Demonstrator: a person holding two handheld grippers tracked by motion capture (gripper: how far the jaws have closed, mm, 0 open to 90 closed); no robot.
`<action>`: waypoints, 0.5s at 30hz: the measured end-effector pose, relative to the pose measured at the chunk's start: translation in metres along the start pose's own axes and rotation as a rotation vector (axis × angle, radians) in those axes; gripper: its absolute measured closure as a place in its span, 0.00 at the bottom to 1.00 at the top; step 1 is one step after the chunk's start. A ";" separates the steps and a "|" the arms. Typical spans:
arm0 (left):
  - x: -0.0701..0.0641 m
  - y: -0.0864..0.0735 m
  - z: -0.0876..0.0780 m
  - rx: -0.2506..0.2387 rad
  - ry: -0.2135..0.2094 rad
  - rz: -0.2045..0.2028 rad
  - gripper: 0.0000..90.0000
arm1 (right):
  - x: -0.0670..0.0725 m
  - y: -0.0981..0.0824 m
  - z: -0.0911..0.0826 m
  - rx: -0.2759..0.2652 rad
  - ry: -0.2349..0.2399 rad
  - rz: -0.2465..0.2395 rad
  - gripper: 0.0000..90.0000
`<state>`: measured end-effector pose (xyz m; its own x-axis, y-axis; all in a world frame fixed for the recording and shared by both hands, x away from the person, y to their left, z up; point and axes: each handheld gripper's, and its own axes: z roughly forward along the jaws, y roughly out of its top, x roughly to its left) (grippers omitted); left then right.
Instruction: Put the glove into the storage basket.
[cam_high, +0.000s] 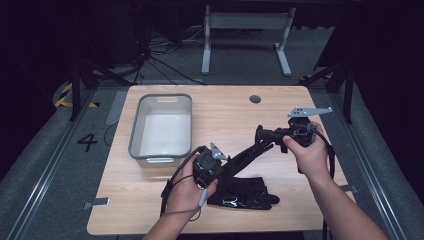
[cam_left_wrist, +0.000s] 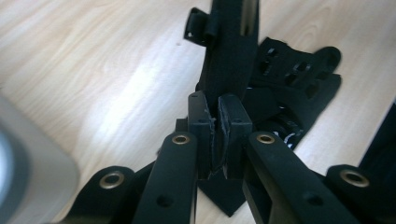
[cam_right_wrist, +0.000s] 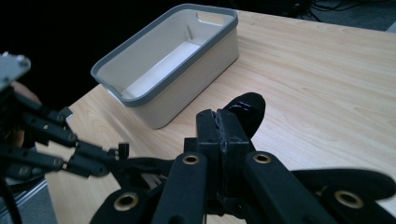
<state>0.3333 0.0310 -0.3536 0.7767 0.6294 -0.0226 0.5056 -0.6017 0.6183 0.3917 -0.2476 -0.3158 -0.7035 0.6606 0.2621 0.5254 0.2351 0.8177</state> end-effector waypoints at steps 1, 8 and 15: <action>0.002 0.000 0.000 0.001 0.007 -0.002 0.95 | 0.000 -0.003 0.000 -0.002 0.004 0.001 1.00; 0.009 -0.005 0.002 0.032 0.057 -0.006 0.95 | -0.005 -0.025 0.009 -0.003 0.048 0.042 1.00; 0.020 -0.010 0.003 0.048 0.058 -0.030 0.95 | -0.001 -0.042 0.015 0.009 0.073 0.053 1.00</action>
<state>0.3450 0.0480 -0.3629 0.7386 0.6741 0.0059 0.5469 -0.6043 0.5795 0.3772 -0.2471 -0.3582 -0.7073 0.6187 0.3420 0.5671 0.2077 0.7971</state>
